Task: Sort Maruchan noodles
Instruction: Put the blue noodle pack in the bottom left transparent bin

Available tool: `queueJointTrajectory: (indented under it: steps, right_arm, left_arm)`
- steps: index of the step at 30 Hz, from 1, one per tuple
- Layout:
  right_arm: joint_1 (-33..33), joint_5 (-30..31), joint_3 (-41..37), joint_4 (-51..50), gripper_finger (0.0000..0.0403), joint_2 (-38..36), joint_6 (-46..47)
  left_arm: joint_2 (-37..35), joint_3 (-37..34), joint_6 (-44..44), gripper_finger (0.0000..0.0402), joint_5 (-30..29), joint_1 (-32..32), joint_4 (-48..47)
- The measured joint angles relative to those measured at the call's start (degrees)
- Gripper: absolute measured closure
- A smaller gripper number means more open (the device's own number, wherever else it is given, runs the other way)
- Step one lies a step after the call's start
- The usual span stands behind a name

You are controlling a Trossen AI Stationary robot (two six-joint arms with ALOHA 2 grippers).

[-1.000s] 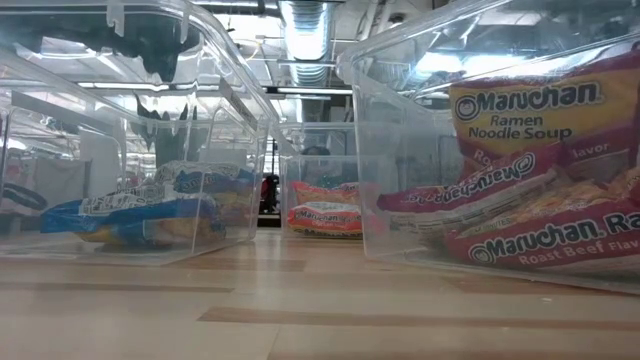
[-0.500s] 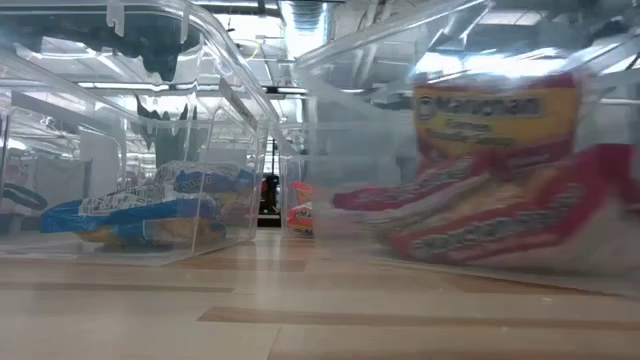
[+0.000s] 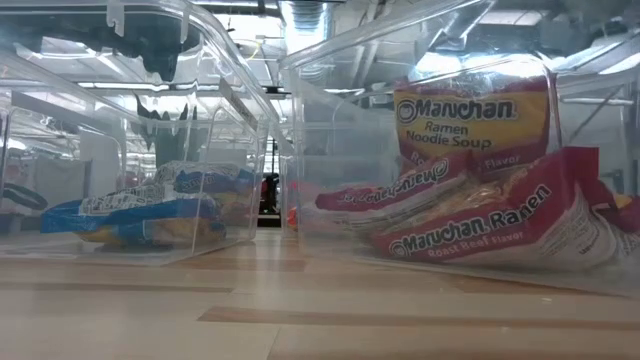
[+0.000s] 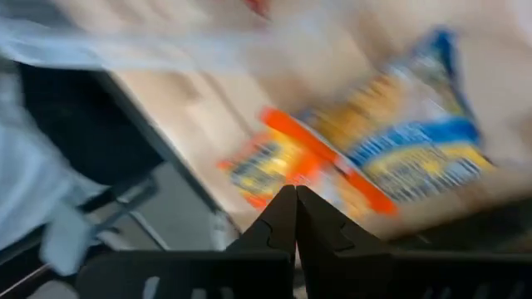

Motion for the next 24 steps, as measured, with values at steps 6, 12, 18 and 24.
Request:
queueJointTrajectory:
  steps: [6, 12, 18, 24]
  right_arm:
    - [3.91, 2.13, -0.02, -11.81, 0.0376, 0.31, 6.70]
    - [6.46, 5.03, -0.04, -13.43, 0.0371, 1.20, 7.48]
    - [6.90, 8.13, -0.04, -13.69, 0.0366, 1.27, 7.52]
    - [6.87, 9.72, -0.04, -13.85, 0.0362, 1.26, 7.37]
  left_arm:
    - [-0.01, 0.00, 0.00, 0.0401, 0.00, 0.00, 0.00]
    - [0.00, -0.02, 0.00, 0.0402, 0.00, 0.00, -0.04]
    - [0.00, -0.02, -0.32, 0.0401, 0.00, 0.00, -0.03]
    - [0.00, -0.02, -0.35, 0.0401, 0.01, 0.00, -0.04]
